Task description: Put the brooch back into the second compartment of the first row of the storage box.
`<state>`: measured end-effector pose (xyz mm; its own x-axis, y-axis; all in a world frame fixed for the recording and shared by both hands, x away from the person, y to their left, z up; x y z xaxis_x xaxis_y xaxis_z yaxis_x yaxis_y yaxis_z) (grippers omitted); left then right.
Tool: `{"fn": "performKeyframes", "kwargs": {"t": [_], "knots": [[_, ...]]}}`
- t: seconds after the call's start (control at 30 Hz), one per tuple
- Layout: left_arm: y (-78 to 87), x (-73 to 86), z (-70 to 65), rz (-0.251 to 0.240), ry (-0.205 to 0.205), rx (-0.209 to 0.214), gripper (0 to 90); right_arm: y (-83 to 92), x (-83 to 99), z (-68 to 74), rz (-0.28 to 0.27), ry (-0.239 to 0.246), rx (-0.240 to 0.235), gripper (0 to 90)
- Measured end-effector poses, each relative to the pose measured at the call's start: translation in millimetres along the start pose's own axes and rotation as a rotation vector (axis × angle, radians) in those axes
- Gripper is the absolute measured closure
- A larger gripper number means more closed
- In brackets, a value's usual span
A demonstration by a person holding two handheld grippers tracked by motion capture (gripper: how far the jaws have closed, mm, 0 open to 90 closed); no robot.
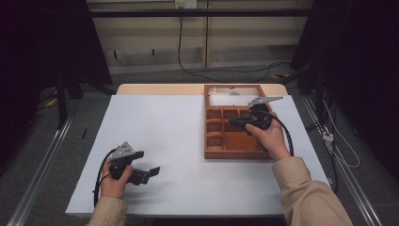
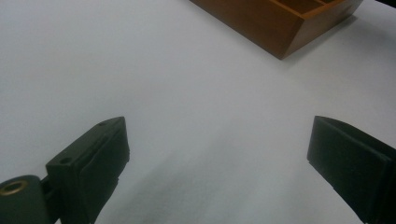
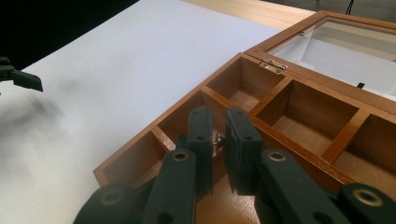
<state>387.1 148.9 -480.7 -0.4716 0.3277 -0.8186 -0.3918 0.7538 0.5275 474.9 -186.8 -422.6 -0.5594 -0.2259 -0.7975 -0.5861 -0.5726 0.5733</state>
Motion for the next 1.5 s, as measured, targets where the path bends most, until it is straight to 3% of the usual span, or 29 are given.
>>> {"fn": "performKeyframes", "kwargs": {"t": [1.0,1.5], "knots": [[-1.4,-0.1,-1.5,0.006,-0.007,0.006,5.4,-15.2,-8.2,-27.3,-0.016,-0.026,0.063,81.8],[-1.8,-0.4,-1.6,0.004,-0.006,0.009,5.4,-20.7,-6.7,-42.8,-0.023,-0.064,0.099,81.8]]}}
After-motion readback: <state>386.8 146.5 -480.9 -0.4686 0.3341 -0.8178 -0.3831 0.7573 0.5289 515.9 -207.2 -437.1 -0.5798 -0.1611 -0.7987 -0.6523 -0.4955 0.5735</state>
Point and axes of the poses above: each handheld gripper's, and its own axes: y roughly backward along the jaws, x roughly out of its underside, z roughly to its left, the point moved 8 cm from there along -y, roughly forward along the jaws, and after that the axes turned 5 degrees about x, right-handed, at the moved point
